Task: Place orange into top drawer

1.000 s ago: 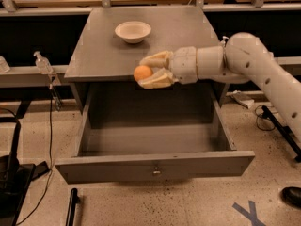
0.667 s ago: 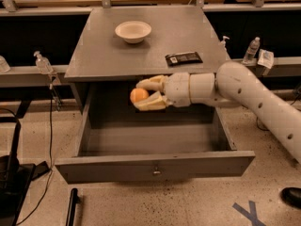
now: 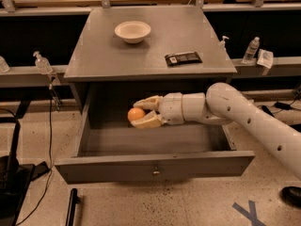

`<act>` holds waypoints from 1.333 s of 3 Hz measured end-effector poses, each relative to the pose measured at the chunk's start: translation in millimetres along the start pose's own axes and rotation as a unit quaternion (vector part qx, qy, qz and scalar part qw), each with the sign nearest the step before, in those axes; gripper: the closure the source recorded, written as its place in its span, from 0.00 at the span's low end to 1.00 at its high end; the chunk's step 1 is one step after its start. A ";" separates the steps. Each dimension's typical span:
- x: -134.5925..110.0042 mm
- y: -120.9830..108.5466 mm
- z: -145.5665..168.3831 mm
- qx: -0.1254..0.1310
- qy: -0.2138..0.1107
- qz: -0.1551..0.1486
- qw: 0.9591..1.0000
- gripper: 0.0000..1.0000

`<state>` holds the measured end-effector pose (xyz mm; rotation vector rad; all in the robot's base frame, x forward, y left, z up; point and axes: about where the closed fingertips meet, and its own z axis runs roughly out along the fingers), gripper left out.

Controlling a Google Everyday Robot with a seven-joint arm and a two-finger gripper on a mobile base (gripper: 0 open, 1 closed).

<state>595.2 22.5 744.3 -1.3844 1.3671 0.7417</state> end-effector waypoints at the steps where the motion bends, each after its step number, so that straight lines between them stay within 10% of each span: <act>1: 15.5 -0.2 7.3 -0.019 0.058 0.001 0.998 1.00; 3: 52.9 3.5 13.9 -0.072 0.144 0.051 0.986 1.00; 4: 65.7 10.9 20.6 -0.097 0.114 0.121 0.981 1.00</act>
Offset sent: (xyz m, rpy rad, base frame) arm 0.0152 -0.0103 -0.0555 -0.4095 0.1303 0.0210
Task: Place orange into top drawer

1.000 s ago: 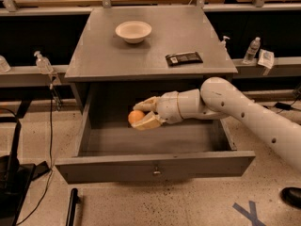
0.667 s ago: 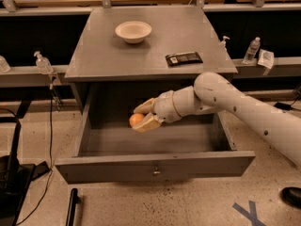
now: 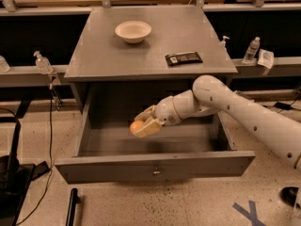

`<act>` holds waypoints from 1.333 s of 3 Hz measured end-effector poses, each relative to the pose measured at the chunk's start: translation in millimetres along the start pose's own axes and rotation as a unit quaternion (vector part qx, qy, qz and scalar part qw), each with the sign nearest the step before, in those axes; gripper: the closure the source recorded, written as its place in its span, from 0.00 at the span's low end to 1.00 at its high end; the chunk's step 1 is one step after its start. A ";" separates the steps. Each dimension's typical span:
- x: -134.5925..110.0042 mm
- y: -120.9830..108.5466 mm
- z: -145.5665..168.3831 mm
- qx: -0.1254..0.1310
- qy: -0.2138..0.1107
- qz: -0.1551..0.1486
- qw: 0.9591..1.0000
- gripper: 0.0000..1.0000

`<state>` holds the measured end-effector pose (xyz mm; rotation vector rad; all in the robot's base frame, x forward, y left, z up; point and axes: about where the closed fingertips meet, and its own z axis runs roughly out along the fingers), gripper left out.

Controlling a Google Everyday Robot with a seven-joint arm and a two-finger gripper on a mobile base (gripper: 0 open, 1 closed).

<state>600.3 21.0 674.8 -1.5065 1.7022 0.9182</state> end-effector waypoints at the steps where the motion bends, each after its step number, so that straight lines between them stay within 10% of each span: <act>1: 0.0 -0.8 1.1 -0.001 -0.013 0.010 1.000 1.00; 4: 26.9 -5.4 8.7 0.042 -0.009 -0.007 0.999 1.00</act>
Offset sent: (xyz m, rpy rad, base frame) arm 0.0071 -0.0129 -0.0010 -0.0336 -0.0591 -0.1303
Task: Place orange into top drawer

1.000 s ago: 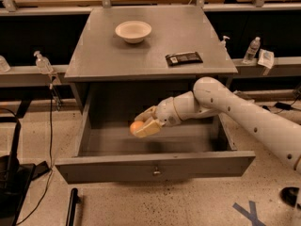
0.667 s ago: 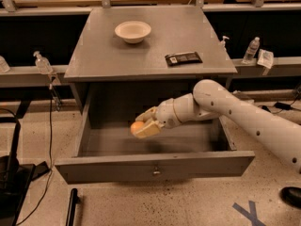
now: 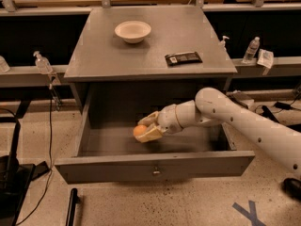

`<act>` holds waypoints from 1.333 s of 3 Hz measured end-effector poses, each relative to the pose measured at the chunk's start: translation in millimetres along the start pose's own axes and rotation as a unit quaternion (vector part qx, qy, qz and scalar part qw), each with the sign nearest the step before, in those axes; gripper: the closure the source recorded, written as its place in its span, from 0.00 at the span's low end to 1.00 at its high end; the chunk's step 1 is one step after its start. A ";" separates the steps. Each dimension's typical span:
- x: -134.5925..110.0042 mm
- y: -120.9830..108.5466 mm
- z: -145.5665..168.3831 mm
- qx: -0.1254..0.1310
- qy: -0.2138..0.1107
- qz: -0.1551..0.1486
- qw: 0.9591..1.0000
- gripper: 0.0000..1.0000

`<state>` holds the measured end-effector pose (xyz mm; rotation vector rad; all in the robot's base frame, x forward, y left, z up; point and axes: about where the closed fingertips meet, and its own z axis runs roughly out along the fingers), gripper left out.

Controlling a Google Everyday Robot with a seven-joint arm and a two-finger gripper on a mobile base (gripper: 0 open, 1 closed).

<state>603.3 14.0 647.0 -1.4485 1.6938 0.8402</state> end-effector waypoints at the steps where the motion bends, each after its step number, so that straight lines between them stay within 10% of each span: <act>1: 9.3 -3.1 3.3 0.010 0.003 -0.007 1.000 1.00; 3: 20.9 -7.4 12.3 0.007 0.021 -0.008 1.000 1.00; 4: 20.5 -6.3 14.4 0.005 0.021 -0.008 1.000 0.83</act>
Offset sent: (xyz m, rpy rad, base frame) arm 0.0106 -0.0053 -0.0272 -0.0598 -0.0289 -0.0094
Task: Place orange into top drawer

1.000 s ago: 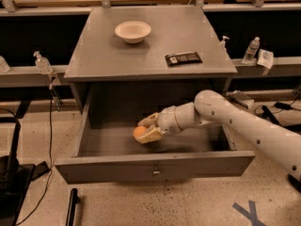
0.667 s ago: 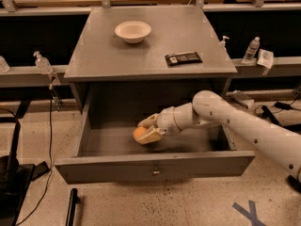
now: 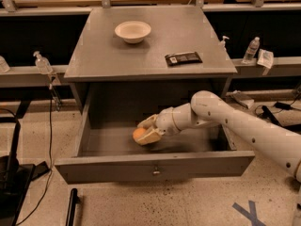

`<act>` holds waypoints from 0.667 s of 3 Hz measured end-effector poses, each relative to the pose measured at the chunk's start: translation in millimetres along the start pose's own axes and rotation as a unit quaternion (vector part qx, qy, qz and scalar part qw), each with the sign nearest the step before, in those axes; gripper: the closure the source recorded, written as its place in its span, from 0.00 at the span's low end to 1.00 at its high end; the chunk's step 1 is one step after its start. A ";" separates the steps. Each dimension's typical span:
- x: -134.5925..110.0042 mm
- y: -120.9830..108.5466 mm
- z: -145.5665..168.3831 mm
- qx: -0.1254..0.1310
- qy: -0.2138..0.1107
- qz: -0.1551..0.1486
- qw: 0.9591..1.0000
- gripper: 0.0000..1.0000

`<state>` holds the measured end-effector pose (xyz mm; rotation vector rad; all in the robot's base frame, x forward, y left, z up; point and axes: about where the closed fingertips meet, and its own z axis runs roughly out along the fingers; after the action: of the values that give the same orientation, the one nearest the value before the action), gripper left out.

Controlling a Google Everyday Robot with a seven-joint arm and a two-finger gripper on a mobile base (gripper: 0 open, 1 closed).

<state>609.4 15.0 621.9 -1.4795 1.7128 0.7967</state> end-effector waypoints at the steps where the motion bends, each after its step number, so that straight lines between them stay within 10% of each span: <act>1: -0.4 1.2 2.3 -0.002 0.000 0.000 1.000 0.59; 2: -1.0 2.7 5.2 -0.005 -0.001 -0.001 1.000 0.28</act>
Offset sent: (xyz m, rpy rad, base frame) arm -0.0007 0.0019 -0.0007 0.0007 0.0016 0.0034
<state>607.5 20.3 619.9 -1.4865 1.7091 0.8069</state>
